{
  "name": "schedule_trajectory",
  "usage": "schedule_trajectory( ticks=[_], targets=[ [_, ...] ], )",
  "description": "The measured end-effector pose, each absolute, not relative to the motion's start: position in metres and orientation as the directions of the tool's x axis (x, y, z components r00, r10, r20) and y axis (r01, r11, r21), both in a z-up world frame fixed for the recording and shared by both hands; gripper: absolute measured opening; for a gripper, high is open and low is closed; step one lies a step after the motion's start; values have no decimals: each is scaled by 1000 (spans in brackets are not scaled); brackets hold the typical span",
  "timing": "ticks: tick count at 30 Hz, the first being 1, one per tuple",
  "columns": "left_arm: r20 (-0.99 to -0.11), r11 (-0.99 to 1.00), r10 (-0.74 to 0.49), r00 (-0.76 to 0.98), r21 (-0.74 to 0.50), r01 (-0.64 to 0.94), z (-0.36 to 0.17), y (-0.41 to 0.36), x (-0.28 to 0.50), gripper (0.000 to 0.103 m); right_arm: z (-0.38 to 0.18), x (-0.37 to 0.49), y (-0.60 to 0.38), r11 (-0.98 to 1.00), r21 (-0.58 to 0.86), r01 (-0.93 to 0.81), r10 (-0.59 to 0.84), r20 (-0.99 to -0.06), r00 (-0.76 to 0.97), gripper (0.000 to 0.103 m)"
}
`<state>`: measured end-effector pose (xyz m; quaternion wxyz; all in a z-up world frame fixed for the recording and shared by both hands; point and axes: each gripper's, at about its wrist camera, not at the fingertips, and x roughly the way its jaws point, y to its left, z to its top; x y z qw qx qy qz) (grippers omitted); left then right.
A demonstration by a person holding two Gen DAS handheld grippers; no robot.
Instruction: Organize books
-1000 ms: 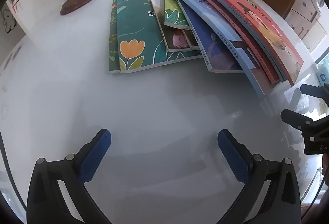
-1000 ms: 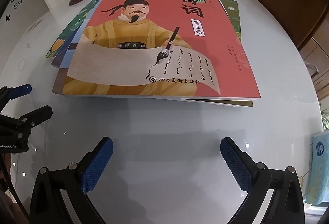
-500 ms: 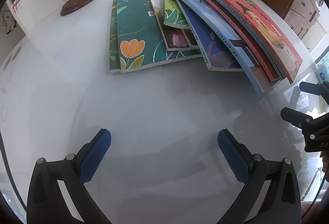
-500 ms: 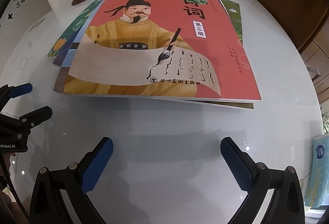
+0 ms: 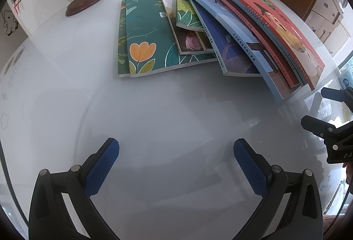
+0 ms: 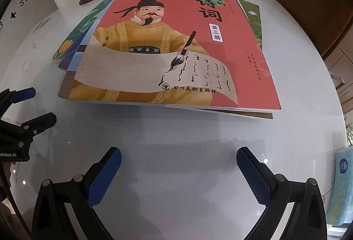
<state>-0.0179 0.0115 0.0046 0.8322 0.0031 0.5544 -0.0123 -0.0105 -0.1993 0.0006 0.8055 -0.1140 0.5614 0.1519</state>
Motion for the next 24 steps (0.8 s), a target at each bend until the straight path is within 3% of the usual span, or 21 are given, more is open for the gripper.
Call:
schedule_trajectory(
  ticks=[24],
  targets=[
    [-912, 1000, -11, 410, -7, 12, 4, 11, -22, 103, -2, -14, -201, 913, -8, -408, 133, -939, 317, 103]
  ],
)
